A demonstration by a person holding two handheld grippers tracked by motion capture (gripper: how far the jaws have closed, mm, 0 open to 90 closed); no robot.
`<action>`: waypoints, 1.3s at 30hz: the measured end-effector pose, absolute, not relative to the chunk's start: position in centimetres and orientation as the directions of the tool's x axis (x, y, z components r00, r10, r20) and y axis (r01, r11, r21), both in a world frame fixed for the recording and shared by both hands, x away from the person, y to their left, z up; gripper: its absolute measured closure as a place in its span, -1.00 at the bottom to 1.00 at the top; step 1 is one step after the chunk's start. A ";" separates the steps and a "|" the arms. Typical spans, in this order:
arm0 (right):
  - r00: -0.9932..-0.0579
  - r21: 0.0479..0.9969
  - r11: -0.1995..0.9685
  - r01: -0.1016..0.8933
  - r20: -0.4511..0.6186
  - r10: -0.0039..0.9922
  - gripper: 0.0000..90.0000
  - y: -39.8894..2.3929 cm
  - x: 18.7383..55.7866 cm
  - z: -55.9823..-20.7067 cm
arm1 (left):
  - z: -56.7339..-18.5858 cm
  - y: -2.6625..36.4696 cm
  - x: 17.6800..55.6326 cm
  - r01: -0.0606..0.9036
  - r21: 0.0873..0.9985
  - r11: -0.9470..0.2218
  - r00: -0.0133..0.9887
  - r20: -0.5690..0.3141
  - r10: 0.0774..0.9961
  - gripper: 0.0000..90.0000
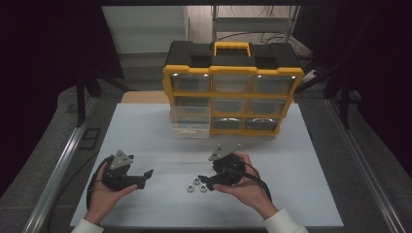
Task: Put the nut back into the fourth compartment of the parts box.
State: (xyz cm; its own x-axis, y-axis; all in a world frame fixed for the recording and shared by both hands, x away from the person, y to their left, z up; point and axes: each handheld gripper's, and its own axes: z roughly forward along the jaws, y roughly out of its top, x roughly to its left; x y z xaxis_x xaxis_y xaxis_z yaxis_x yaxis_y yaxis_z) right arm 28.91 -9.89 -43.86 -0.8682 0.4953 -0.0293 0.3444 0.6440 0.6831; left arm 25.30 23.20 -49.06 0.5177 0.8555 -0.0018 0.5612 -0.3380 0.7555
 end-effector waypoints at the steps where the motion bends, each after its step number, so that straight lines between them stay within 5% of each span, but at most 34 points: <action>1: -0.871 0.673 0.654 0.346 -0.029 0.491 -0.44 -9.7 28.9 -44.1 | -49.1 23.1 25.3 0.561 0.755 -0.339 0.519 -0.002 0.855 -0.73; 23: -0.900 0.353 0.849 0.392 -0.042 0.433 -0.35 -5.6 29.5 -50.5 | -49.1 23.5 24.3 0.567 0.755 -0.330 0.503 0.000 0.864 -0.72; 39: -0.904 0.332 0.854 0.401 -0.010 0.428 0.32 -5.5 29.5 -50.5 | -49.2 23.3 24.3 0.567 0.752 -0.336 0.506 0.005 0.863 -0.72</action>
